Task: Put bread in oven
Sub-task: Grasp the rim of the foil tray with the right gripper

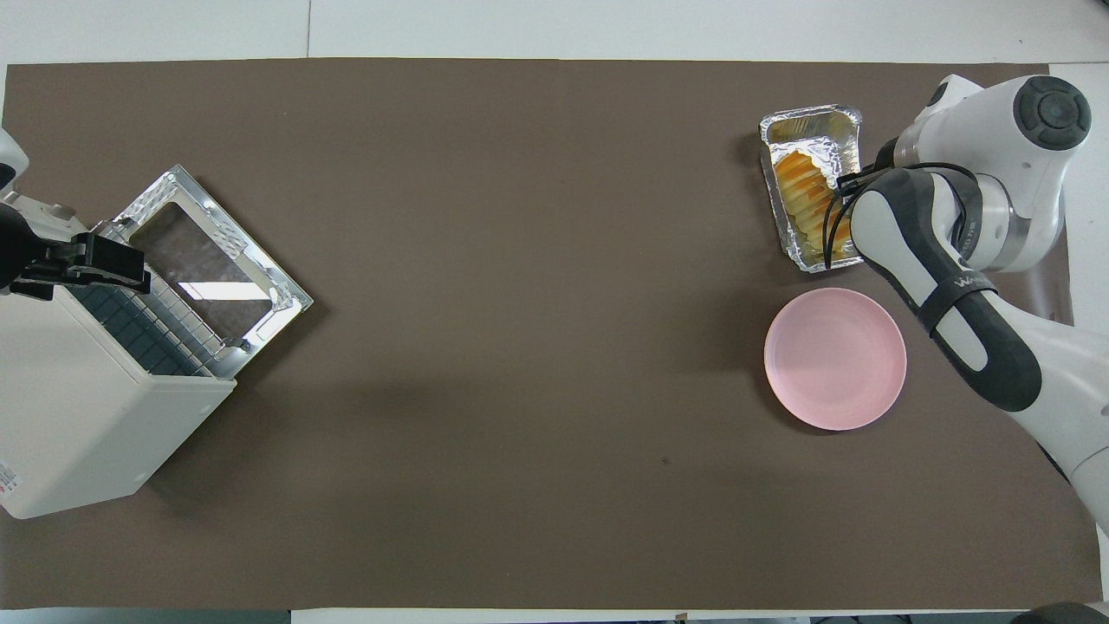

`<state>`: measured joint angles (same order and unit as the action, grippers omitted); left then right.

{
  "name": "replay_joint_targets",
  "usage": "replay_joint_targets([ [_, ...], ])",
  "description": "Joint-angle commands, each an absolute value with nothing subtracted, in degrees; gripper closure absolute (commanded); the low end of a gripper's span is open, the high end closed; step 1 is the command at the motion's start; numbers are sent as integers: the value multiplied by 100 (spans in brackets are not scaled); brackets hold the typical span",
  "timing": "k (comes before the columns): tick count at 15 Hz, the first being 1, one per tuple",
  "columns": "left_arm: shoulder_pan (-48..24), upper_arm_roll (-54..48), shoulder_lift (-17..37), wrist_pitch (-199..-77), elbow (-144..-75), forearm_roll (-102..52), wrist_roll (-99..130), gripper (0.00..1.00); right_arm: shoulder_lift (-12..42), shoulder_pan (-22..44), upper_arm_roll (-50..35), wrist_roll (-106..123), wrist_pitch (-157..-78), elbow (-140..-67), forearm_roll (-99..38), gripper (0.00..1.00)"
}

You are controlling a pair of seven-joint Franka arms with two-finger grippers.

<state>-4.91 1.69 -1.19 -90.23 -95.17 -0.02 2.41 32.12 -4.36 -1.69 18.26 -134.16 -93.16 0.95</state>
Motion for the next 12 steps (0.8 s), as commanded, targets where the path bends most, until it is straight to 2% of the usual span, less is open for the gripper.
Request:
replay_joint_targets([
  [1,-439,149,-105,-9053,-9466,0,211,0,3120,-466,-185,1775,-13378,-9387,35,100],
  [3,-439,149,-105,-9044,-9466,0,211,0,3076,-466,-193,1775,-13002,-9143,35,100],
  [6,-439,149,-105,-9053,-9466,9,211,0,3041,-361,-237,1749,-11852,-8422,-9,100],
  [9,-439,149,-105,-9035,-9457,9,211,0,2778,-168,-342,1189,-10796,-7982,-148,100],
  [12,-448,158,-105,-9053,-9457,9,220,0,2514,551,-378,232,-10039,-7595,-299,100],
])
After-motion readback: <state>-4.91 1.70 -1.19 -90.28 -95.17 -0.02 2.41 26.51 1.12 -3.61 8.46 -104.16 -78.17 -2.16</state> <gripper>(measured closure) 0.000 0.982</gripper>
